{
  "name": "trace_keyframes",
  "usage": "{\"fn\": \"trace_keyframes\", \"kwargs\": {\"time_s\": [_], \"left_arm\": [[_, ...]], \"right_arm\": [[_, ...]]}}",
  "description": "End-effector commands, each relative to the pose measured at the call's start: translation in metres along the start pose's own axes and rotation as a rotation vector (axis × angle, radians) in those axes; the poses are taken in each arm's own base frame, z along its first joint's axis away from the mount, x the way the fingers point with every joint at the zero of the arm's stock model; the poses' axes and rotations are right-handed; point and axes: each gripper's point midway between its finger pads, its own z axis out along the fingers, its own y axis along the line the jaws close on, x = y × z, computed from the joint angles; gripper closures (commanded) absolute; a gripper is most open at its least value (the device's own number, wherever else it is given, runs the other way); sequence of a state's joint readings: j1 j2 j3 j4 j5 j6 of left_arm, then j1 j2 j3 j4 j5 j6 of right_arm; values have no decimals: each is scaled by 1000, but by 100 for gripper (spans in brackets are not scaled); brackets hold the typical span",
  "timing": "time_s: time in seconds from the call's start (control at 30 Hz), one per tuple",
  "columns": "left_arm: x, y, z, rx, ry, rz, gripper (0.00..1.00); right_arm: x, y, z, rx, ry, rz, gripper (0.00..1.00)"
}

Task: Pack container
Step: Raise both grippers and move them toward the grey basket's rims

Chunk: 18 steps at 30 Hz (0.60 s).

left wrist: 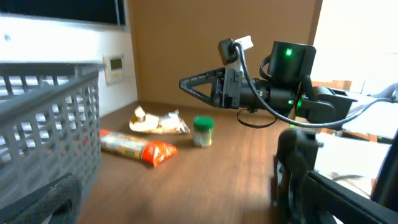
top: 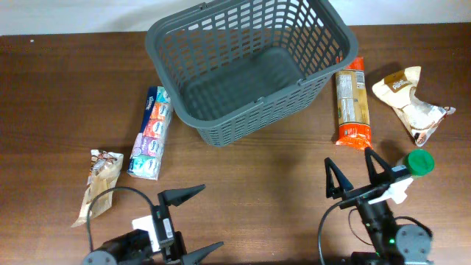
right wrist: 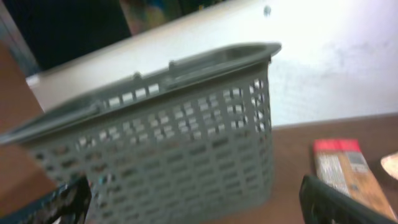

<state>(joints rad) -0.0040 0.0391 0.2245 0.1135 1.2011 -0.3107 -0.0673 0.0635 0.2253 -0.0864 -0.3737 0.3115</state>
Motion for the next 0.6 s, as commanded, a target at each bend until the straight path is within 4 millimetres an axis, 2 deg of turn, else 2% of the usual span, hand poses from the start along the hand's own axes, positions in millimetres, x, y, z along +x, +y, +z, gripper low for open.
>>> {"fn": "trace_keyframes", "kwargs": {"time_s": [0.0, 0.1, 0.2, 0.37, 0.57], "left_arm": [[-36, 7, 0, -83, -31, -34, 1], [-63, 16, -3, -180, -68, -29, 1], [-92, 18, -7, -242, -146, 68, 1], [-133, 5, -14, -252, -276, 259, 1], [-166, 7, -9, -265, -238, 205, 1]], "right_arm": [[-43, 21, -7, -16, 21, -135, 1], [-62, 16, -8, 80, 159, -106, 1], [-81, 20, -4, 118, 307, -52, 1], [-123, 53, 3, 24, 447, 23, 1], [-168, 75, -2, -9, 447, 29, 1]]}}
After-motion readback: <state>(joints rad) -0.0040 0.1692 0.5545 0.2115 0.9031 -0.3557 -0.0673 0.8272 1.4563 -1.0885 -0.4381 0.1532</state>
